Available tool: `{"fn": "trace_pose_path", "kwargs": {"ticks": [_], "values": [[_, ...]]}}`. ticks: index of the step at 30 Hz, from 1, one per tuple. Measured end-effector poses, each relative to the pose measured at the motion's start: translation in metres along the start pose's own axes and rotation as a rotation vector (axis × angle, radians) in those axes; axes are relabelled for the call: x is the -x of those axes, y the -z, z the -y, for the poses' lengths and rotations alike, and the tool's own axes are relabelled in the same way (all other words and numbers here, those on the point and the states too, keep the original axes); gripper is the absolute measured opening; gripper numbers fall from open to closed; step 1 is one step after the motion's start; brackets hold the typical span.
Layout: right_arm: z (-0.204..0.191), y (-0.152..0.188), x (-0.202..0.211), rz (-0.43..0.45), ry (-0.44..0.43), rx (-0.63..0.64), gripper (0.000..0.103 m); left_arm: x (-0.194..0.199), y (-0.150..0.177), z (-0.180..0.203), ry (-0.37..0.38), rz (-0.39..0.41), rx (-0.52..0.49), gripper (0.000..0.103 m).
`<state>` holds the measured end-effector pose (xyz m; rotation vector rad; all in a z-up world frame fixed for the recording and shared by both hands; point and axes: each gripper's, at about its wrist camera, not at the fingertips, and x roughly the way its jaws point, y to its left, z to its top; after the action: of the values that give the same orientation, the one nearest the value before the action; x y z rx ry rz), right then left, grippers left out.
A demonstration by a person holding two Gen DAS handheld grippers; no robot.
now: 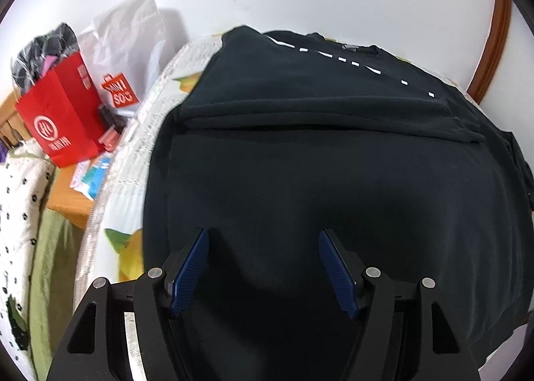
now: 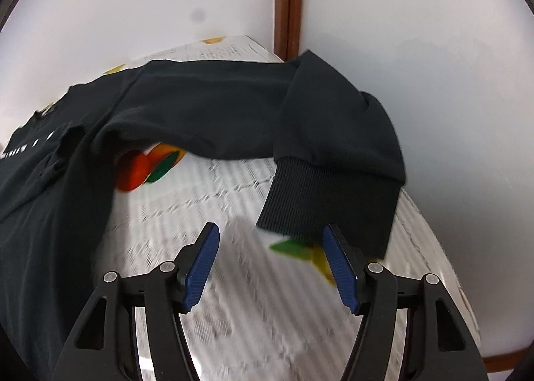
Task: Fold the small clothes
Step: 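Grasp the ribbed cuff of the other sleeve with the right tool, then lift the sleeve across the body and lay it down with the right tool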
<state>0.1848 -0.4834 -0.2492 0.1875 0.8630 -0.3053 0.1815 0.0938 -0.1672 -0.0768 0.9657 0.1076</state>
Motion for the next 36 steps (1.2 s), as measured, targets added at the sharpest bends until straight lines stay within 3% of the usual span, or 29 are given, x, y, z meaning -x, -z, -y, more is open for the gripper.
{"fn": "trace_pose_path", "kwargs": {"ticks": [7,9,10,11,14,19,26,36], "values": [[-0.005,-0.012,-0.019,0.009,0.060,-0.009,0.064,-0.007,-0.006,-0.004,-0.004,0.009,0.009,0.066],[-0.005,-0.015,-0.021,0.008,0.067,-0.032,0.059,-0.009,-0.008,-0.005,-0.003,0.008,0.012,0.066],[-0.005,-0.016,-0.021,0.013,0.081,-0.033,0.047,-0.010,-0.008,-0.006,-0.001,0.008,0.013,0.066],[-0.007,-0.017,-0.022,0.023,0.111,-0.024,0.027,-0.011,-0.008,-0.007,0.003,0.005,0.015,0.066],[-0.013,-0.018,-0.024,0.020,0.155,0.028,0.013,-0.014,-0.007,-0.008,0.014,-0.005,0.018,0.066],[-0.015,-0.018,-0.019,0.009,0.161,0.029,0.010,-0.017,-0.002,-0.009,0.015,-0.005,0.011,0.066],[-0.024,-0.012,0.024,0.052,0.113,0.026,0.009,-0.019,0.004,-0.005,0.001,0.024,-0.034,0.066],[-0.055,-0.006,0.097,0.120,0.005,0.039,0.009,-0.023,0.007,-0.008,0.001,0.045,-0.021,0.085]]}}
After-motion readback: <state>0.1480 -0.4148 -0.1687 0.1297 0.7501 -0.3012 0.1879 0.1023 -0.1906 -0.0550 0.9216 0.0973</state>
